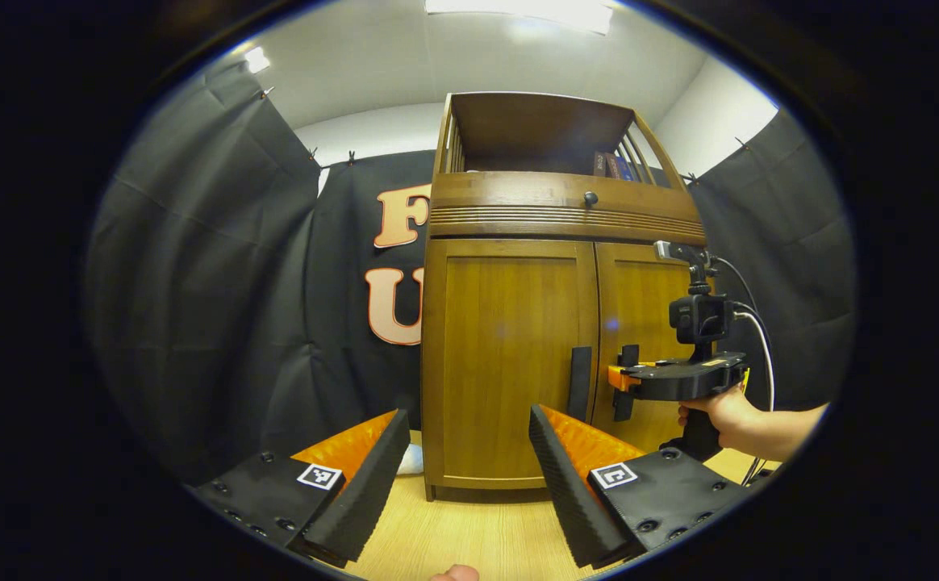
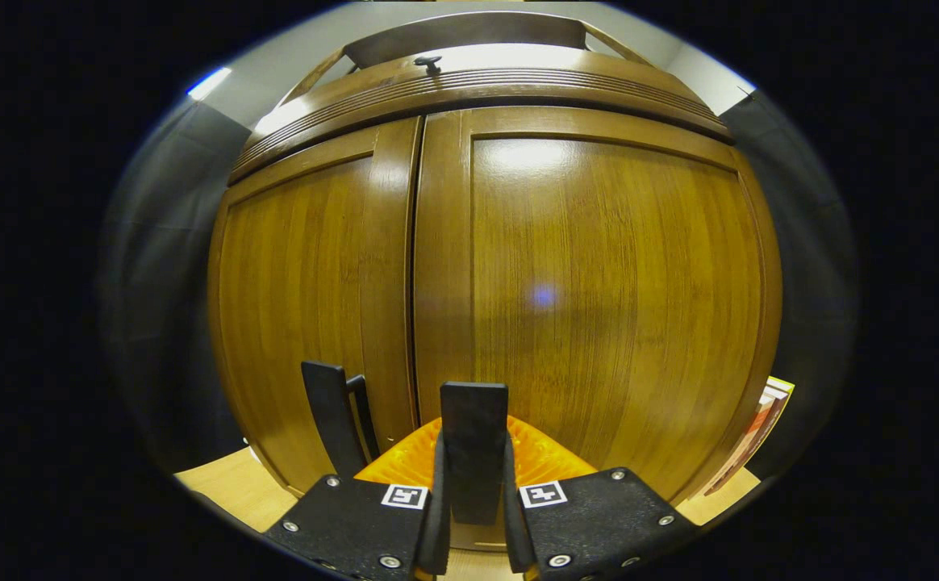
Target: Open the right door of the double-door shoe cabinet with the right hand, and open the left door with the left hand.
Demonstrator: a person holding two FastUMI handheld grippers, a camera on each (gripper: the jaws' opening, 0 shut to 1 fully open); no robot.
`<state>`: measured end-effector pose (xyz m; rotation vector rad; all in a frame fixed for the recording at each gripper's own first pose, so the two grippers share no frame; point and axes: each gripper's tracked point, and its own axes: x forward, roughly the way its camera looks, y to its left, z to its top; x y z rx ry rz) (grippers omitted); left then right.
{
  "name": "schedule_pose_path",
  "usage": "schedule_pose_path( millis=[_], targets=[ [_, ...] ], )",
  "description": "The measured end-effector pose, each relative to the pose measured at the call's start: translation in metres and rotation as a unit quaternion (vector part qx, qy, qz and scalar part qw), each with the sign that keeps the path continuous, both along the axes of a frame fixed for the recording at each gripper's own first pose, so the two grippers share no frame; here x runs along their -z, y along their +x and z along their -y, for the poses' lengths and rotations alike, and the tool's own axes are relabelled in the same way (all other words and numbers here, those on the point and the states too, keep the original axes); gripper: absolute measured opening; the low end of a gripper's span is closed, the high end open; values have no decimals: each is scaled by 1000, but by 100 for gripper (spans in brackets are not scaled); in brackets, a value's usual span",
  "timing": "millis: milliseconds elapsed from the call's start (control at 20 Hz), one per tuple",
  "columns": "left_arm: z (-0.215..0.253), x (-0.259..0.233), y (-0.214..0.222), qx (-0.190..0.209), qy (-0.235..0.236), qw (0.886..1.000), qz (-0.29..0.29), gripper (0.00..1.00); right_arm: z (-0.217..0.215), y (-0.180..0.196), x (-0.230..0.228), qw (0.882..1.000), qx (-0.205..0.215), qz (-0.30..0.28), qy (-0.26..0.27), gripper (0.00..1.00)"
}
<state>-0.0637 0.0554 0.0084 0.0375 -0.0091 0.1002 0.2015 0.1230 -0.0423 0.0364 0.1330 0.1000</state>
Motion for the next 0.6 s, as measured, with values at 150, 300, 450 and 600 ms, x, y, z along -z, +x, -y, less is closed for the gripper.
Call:
schedule_pose_path(
  millis=[150, 300, 450, 600],
  targets=[
    [2, -2, -5, 2, -8, 1000, 0, 94, 1, 0, 0, 1000, 3, 4, -3, 31],
    [1, -1, -11, -3, -9, 1000, -3, 96, 1, -1, 1, 1000, 2, -1, 5, 28],
    [3, -1, -14, -8, -10, 1000, -5, 94, 1, -6, -3, 1000, -7, 0, 9, 28],
    [9, 0, -14, -5, -7, 1000, -11, 96, 5, -31, 0, 1000, -15, -2, 27, 28]
  ],
)
